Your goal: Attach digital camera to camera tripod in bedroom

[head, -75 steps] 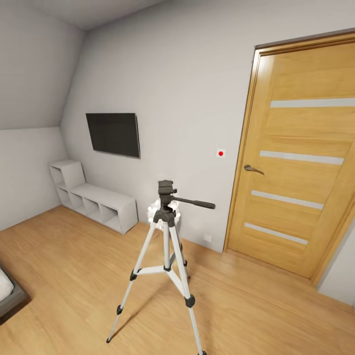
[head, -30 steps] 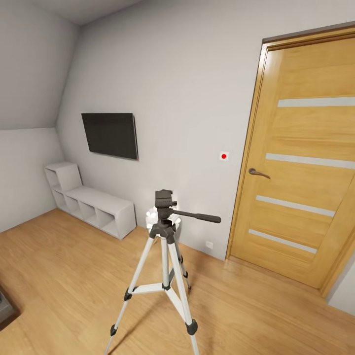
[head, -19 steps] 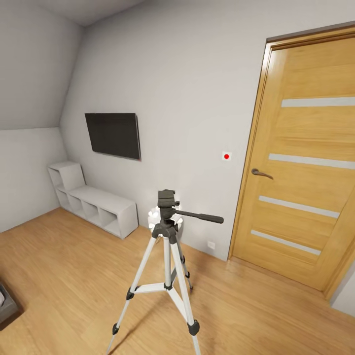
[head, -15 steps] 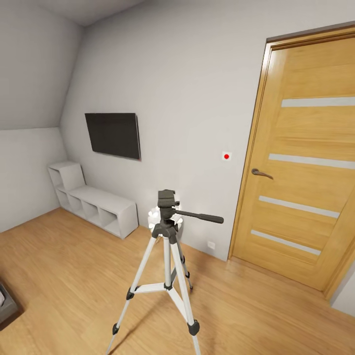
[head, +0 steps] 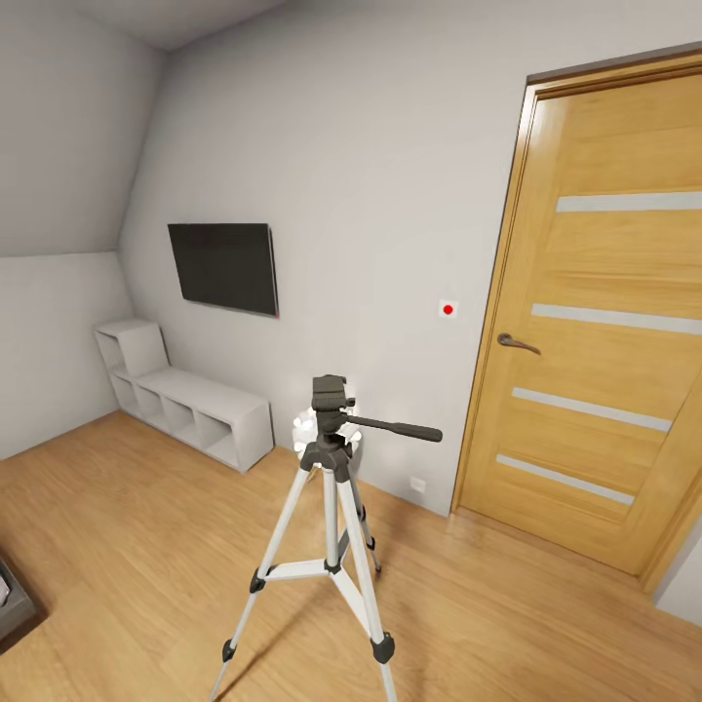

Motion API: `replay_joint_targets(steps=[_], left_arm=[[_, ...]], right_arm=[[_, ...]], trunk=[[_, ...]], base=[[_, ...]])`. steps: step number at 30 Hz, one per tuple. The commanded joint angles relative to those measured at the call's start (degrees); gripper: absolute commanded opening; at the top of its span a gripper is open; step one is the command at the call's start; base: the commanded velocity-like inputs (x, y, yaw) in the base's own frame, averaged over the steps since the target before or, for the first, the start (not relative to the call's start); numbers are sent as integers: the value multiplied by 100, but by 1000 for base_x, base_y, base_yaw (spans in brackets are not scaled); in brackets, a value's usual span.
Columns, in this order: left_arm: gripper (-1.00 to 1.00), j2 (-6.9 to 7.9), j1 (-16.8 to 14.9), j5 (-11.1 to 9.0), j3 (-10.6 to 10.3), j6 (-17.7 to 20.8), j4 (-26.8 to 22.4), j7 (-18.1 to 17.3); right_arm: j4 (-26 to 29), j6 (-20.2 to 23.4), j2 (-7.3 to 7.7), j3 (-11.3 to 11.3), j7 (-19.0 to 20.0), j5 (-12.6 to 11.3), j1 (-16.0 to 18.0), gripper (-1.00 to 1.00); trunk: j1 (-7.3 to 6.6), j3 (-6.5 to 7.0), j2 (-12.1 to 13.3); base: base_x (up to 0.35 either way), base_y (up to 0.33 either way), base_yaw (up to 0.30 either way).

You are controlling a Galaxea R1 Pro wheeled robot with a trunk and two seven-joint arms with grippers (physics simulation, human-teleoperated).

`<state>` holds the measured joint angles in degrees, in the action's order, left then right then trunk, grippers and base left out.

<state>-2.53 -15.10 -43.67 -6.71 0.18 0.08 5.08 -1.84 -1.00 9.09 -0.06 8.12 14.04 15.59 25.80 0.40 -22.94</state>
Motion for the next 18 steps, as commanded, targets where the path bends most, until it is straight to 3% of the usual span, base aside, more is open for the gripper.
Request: replay_joint_targets(steps=[1, 18], left_arm=[[-100, -1, -2, -28, -50, 8, 0, 20], [-100, 4, -2, -27, -50, 11, -1, 19]], right_arm=[[-13, -10, -3, -3, 13, 24, 6, 100], [-18, -5, -4, -3, 14, 22, 6, 100]], trunk=[[2, -2, -4], [-2, 1, 2]], base=[[0, 0, 0], [0, 0, 0]])
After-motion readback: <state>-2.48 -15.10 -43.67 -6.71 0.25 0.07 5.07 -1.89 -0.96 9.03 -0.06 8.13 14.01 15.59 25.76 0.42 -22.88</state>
